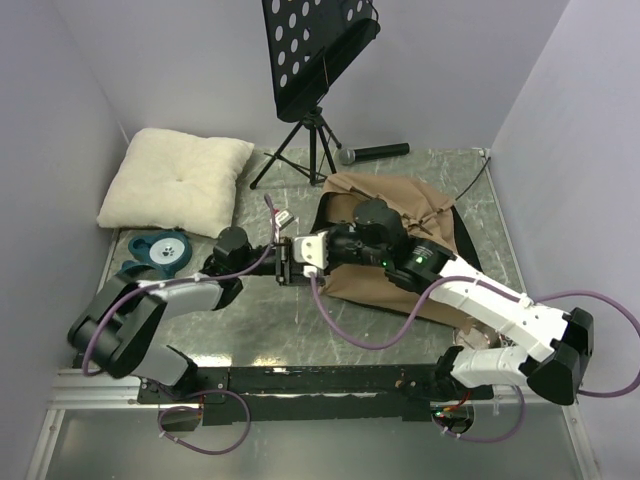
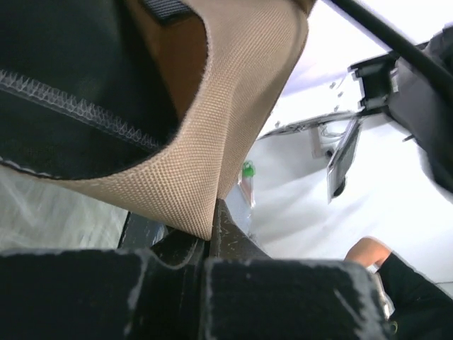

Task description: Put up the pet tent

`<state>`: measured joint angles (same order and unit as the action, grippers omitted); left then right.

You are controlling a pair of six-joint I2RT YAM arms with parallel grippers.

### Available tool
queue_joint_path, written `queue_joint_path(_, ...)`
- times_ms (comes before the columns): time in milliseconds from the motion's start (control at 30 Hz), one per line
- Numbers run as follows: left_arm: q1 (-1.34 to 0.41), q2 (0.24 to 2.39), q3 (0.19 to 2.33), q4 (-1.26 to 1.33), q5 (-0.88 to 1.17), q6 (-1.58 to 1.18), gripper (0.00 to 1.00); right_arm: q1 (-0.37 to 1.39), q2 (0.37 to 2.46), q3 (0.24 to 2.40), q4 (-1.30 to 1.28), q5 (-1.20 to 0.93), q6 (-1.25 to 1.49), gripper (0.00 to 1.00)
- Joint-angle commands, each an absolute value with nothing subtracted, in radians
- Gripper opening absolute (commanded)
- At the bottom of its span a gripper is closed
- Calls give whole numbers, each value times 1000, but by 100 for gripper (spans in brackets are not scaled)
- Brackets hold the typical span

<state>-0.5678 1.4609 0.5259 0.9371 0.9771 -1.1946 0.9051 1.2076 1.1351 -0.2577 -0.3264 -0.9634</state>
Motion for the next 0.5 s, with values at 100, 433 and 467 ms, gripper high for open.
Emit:
queue_joint_path(100, -457, 1307, 587, 277, 1118, -815, 1, 805, 1132, 1029, -452, -357, -1124, 0)
queue_joint_path(433, -382, 1278, 770, -300, 1238, -511, 1, 844, 1218, 1014, -583, -367, -1201, 0)
queue_joint_path(467, -377, 1270, 779, -322, 1242, -502, 1, 853, 1230, 1015, -589, -356, -1207, 0)
